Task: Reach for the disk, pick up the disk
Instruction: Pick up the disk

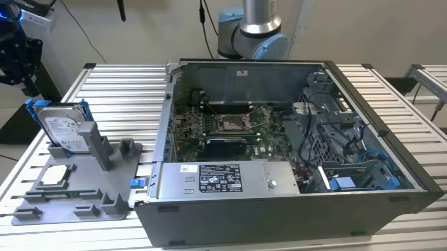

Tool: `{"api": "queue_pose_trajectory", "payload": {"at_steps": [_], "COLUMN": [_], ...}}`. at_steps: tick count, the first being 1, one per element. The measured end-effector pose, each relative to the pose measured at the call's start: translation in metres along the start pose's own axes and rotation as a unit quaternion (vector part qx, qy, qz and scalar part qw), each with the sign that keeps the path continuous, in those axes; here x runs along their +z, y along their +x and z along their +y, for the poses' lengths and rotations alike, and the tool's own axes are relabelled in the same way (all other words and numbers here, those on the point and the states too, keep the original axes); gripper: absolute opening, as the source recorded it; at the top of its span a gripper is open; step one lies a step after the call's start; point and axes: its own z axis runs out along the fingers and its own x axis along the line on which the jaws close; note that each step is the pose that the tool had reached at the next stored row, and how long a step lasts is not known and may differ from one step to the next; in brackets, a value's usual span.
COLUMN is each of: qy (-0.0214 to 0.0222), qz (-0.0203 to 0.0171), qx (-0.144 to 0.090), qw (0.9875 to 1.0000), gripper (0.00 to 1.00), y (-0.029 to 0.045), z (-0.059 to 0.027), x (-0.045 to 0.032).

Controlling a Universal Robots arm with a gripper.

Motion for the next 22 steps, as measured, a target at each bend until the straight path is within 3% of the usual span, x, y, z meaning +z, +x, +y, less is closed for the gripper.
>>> {"api": "queue_pose_trajectory", "payload": {"at_steps": [6, 11, 13, 16, 17, 22], "qy": [0.0001, 0.0004, 0.0004, 0.0001, 0.0001, 0.0001], "qz": [0.0008, 0.0013, 0.0014, 0.0015, 0.0015, 0.0015], "qx": [-0.055, -0.101, -0.112, -0.115, -0.115, -0.115], "qw": [0.9985, 0.9949, 0.9937, 0.9934, 0.9934, 0.9934], "gripper": [0.0, 0.0, 0.0, 0.0, 1.0, 1.0], "y": [0.0, 0.0, -0.0002, -0.0002, -0.0002, -0.0006], "z": [0.0, 0.0, 0.0, 0.0, 0.0, -0.0004], "x": [0.0, 0.0001, 0.0002, 0.0002, 0.0003, 0.0056]}}
